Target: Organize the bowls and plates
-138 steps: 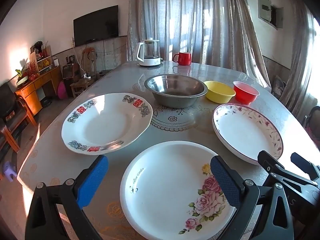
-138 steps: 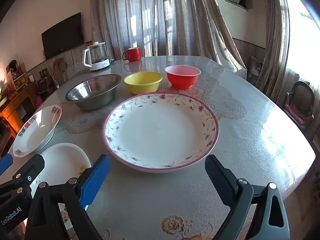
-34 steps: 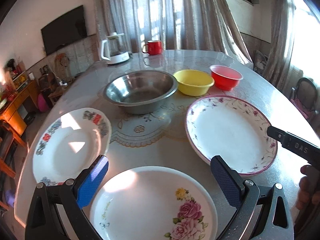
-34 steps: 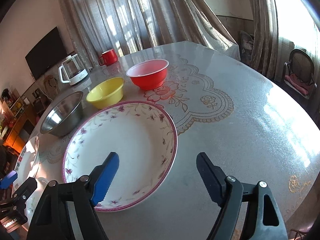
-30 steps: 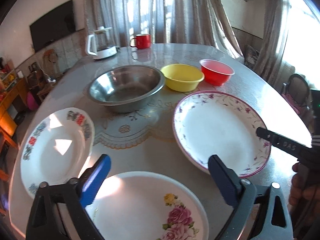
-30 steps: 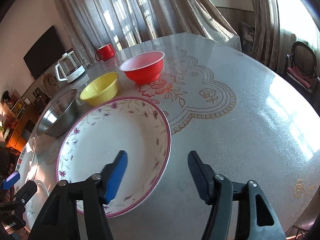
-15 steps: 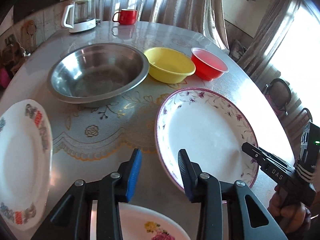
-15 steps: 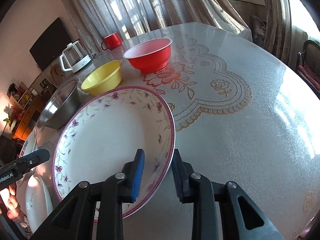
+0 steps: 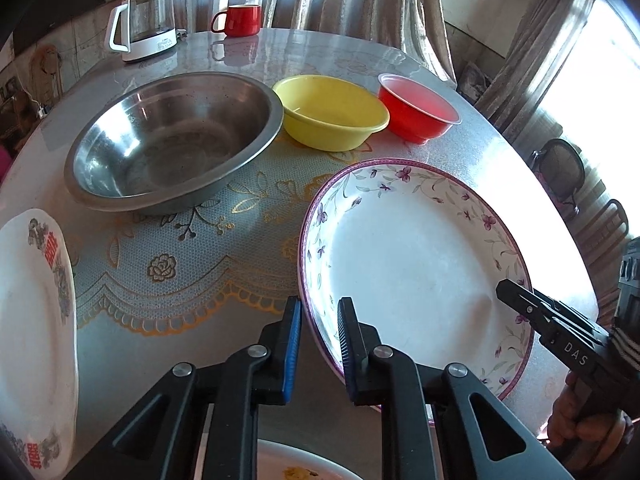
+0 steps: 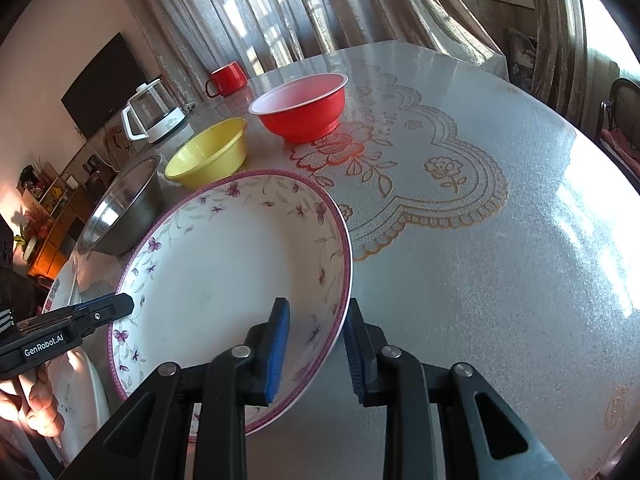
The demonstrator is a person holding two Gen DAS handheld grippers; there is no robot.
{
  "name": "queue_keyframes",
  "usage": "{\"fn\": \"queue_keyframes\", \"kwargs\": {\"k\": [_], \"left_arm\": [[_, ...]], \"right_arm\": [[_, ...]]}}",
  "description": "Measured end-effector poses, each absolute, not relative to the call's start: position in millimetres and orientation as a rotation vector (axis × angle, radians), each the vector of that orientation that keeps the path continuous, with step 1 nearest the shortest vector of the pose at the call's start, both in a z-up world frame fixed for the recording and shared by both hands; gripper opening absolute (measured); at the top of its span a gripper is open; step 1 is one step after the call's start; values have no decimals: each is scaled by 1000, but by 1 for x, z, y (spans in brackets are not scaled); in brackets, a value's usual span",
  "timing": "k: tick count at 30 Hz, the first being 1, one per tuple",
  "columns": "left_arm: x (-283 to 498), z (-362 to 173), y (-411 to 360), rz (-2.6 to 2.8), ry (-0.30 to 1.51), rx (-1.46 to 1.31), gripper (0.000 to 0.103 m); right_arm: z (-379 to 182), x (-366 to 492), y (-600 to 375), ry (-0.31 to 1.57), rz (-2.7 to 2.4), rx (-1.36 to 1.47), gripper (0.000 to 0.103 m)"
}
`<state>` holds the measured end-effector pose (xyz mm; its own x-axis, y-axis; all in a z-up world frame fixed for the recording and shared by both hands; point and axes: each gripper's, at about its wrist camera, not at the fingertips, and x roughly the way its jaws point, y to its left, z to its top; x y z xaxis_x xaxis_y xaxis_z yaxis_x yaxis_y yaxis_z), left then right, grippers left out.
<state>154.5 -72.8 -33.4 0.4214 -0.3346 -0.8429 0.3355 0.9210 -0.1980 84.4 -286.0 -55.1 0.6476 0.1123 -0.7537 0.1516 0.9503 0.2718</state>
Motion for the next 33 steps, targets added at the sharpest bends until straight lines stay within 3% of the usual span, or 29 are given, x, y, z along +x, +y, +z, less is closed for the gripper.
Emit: {"fn": "queue_keyframes", "kwargs": {"k": [25,33], "left_arm": [[127,-35,-23,-367,1018,-8,18],[106,-11,-13,-381,939,-40,19]], "right_arm": [[-57,84,-236,889,50,207,26],[-55,83,-244,906,54,289,28]]}}
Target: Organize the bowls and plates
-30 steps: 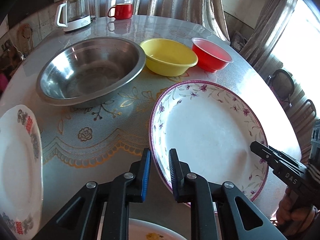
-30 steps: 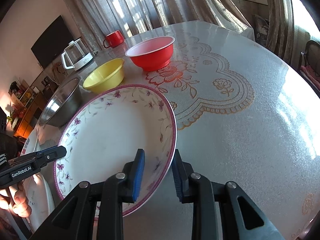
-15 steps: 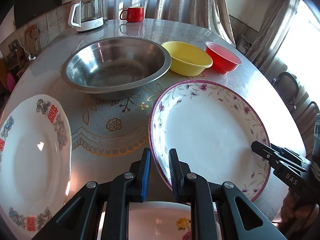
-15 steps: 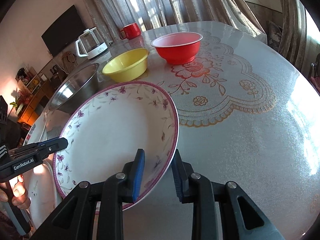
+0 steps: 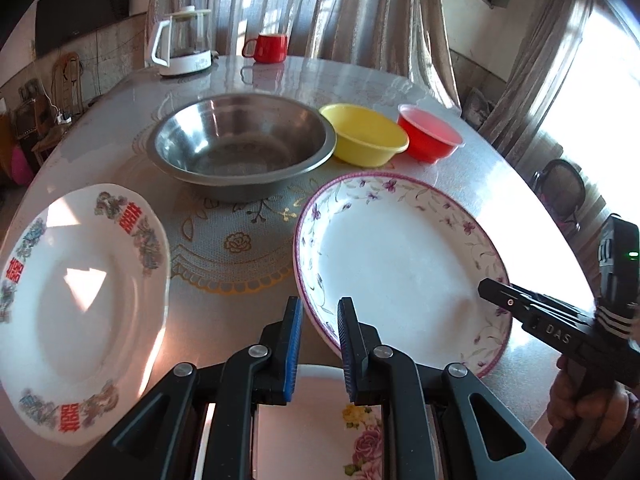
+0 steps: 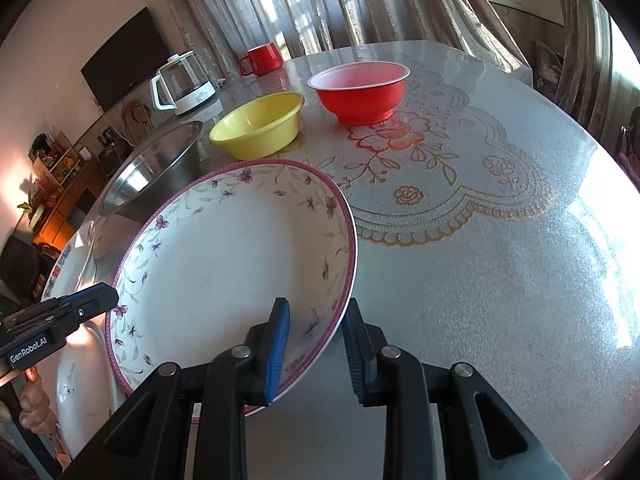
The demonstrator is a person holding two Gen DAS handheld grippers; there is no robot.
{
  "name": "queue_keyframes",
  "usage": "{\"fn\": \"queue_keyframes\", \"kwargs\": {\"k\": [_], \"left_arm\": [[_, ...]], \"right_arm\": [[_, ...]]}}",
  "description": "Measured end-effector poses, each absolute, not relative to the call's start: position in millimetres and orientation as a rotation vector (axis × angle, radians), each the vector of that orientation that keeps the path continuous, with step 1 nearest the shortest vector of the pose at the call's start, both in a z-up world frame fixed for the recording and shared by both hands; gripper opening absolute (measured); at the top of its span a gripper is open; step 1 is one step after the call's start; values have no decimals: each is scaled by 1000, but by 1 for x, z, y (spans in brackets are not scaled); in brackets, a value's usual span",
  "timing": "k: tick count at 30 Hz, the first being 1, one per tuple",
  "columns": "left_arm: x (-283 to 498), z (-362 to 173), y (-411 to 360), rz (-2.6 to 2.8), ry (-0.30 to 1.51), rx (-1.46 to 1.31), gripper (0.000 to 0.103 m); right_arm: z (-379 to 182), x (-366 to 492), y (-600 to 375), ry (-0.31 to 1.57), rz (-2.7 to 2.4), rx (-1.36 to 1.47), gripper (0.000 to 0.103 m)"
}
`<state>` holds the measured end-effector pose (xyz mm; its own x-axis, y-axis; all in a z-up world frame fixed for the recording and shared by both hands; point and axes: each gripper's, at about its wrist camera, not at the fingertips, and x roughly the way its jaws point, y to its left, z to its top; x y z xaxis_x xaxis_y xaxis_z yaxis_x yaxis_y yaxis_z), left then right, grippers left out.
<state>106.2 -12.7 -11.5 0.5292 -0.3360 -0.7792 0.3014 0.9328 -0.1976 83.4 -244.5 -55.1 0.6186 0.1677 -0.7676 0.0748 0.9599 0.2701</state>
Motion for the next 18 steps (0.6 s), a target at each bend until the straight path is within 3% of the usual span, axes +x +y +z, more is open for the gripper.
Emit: {"fn": "queue_keyframes", "kwargs": {"k": [4,8,9,18], "left_arm": [[95,3,4,-366,896,-90,20],[85,15,26,-327,849,-135,47],[83,17,33,-311,841,-145,48],[74,21,121,-69,772,-223,48]], "right_arm": [[-42,78,-246,865,23,276,28],[-21,75,-240,807,31,253,30],[-16,76,-236,798,52,251,32],[2,104,-130,821,475,182,35]]}}
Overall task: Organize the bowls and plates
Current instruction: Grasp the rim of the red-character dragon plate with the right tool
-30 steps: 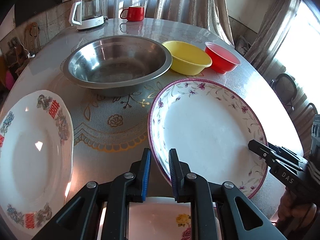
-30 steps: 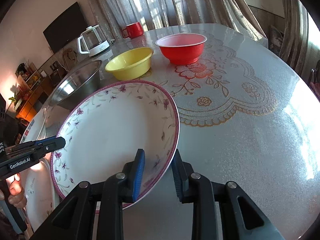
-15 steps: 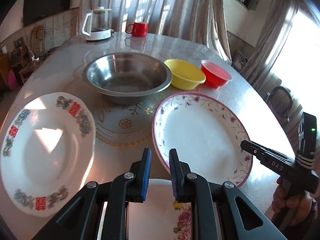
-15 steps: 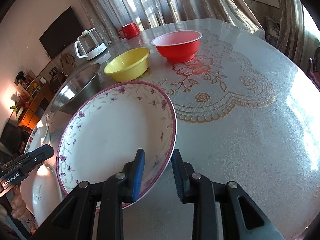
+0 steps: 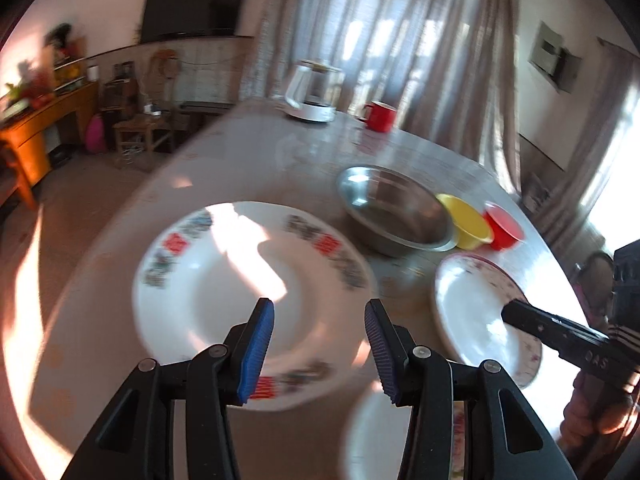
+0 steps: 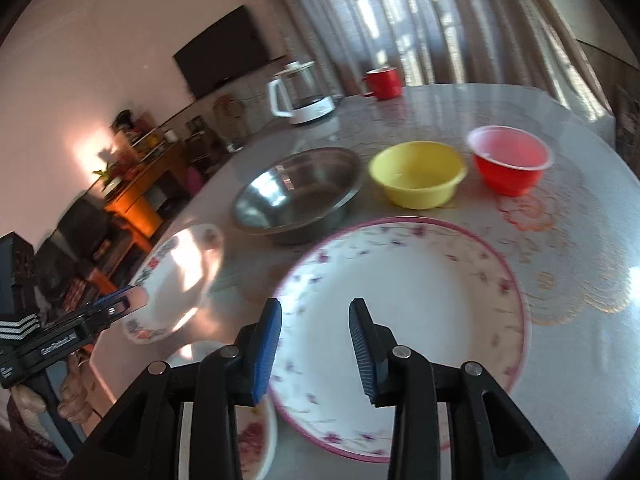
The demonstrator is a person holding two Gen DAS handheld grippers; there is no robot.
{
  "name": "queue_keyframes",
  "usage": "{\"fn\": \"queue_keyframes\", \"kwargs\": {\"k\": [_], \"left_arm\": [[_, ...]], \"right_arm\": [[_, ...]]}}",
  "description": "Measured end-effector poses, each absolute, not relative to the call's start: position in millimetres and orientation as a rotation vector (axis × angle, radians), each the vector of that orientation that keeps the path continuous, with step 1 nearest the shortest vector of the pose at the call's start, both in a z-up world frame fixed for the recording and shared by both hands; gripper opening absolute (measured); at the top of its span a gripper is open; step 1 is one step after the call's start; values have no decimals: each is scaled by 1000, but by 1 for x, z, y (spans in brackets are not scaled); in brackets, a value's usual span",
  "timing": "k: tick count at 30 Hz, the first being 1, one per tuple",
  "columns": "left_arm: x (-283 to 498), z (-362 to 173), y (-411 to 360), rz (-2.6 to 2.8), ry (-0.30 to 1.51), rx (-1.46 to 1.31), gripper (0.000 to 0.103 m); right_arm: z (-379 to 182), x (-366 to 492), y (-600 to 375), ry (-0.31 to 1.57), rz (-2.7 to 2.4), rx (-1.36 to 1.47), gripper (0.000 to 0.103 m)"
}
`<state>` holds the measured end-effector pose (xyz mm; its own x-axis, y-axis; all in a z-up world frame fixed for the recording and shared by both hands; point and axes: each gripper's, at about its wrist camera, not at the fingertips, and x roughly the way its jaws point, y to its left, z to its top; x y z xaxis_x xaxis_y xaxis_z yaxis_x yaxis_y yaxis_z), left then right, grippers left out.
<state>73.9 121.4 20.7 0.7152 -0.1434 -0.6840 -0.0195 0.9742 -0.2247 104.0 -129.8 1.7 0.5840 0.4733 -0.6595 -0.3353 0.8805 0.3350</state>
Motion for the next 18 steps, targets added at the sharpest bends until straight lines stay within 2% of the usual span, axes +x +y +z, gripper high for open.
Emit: {"fn": "queue_keyframes", "kwargs": {"k": [8,13,18], "left_arm": [[84,-10,202,134,792,-297,46],[92,-28,229,145,820,-353,46],[106,-40,234,88,850,-376,31]], "right_arm": [[-20,148,-34,960,625,129,35],[-43,177,-9,1049,589,112,35],[-54,189,7,1076,591,91,33]]}}
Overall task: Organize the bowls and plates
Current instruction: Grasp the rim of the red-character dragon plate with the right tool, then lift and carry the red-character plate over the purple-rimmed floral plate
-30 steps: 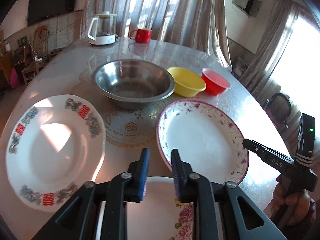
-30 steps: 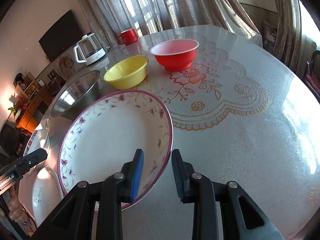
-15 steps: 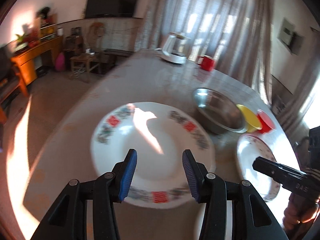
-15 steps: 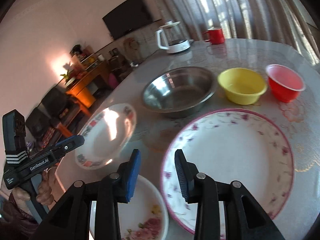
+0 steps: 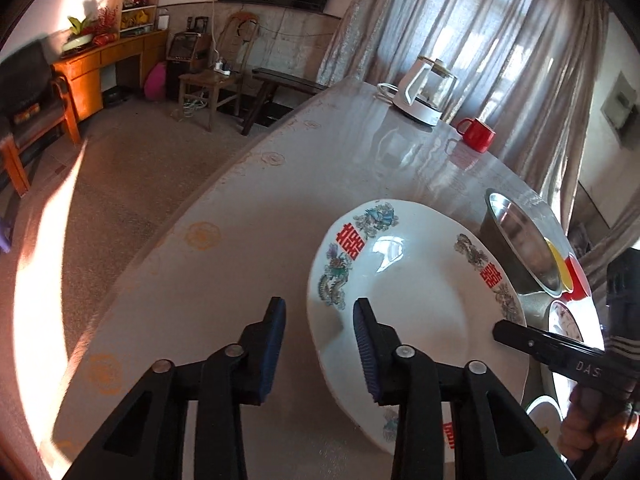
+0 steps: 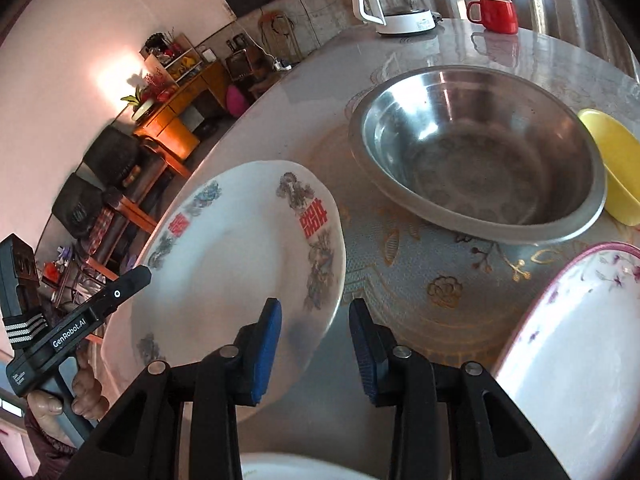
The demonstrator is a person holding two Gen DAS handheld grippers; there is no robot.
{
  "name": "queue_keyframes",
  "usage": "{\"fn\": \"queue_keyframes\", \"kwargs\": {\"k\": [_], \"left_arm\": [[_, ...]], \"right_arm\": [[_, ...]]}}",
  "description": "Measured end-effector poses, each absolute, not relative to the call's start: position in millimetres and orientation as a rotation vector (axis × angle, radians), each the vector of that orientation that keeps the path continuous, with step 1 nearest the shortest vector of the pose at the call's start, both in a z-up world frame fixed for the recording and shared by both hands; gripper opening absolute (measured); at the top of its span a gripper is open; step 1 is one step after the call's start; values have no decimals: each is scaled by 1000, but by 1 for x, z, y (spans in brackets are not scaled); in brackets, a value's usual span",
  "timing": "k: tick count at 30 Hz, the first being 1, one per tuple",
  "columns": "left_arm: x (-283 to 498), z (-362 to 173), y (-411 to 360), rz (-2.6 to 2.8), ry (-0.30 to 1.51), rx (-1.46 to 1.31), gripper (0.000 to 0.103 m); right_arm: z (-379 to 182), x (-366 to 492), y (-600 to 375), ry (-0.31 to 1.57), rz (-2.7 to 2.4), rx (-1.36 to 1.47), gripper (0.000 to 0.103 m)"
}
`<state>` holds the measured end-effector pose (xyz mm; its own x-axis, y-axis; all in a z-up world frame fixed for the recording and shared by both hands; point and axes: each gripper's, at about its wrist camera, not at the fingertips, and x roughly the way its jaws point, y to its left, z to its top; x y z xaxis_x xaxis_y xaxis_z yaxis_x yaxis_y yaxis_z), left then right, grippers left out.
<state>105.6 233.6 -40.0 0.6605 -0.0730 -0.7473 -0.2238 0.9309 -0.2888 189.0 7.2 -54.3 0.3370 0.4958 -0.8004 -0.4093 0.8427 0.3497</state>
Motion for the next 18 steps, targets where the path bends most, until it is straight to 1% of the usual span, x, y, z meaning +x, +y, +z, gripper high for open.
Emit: {"fn": "queue_keyframes", "kwargs": {"k": [2,4,11,18], "left_arm": [[110,-41,232,60,857,-374,28],[115,-44,231,67,861,-352,27],[109,-41,218,44,840,-292,27],[94,-33,206,11,794,-257,27]], "right_arm": [[-57,191,14,1078,592,65,29],[-59,192,20,1079,600,40,26],[-59,193,24,1066,587,16,27],[-50,181,20,989,592,-41,27]]}}
